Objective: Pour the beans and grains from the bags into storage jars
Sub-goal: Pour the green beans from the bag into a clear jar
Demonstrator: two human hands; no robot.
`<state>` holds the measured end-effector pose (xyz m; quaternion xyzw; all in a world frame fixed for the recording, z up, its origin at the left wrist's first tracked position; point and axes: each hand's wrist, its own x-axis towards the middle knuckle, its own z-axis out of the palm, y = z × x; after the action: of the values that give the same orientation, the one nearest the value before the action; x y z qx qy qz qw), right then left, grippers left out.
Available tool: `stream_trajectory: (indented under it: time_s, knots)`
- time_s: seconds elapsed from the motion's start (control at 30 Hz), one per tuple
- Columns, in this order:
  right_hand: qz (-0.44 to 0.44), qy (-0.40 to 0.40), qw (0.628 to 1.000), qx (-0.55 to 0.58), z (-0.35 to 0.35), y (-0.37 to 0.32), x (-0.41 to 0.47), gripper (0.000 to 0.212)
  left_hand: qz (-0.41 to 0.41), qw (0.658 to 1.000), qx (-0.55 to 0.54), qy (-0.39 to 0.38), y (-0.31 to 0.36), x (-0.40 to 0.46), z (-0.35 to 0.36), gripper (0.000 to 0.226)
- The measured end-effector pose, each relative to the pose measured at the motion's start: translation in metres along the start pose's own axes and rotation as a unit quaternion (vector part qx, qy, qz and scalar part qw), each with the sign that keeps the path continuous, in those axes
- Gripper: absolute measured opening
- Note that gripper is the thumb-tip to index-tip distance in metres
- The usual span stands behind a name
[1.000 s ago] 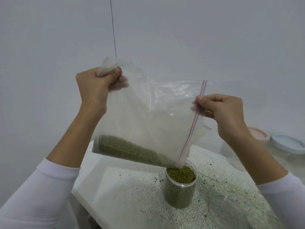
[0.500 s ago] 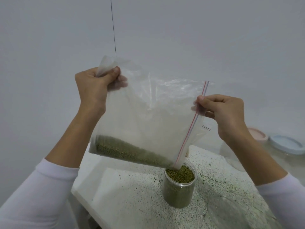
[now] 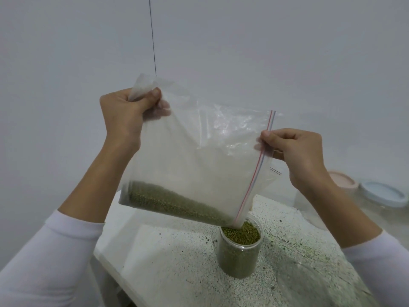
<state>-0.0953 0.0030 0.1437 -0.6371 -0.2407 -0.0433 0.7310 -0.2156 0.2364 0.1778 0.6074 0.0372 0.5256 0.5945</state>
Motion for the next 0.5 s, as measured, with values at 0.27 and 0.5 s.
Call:
stream_trajectory:
  time_s: [0.27,0.5]
  knots:
    - [0.000,0.000,1.000,0.003,0.0026,0.0024,-0.0029,0.007,-0.006,1.000,0.000,0.006,-0.0008,-0.0022,0.0014,0.015]
    - [-0.005,0.004,1.000,0.004,0.0032,-0.0014,-0.0014,0.006,-0.003,1.000,-0.004,0.008,0.0015,-0.0029,-0.0010,0.014]
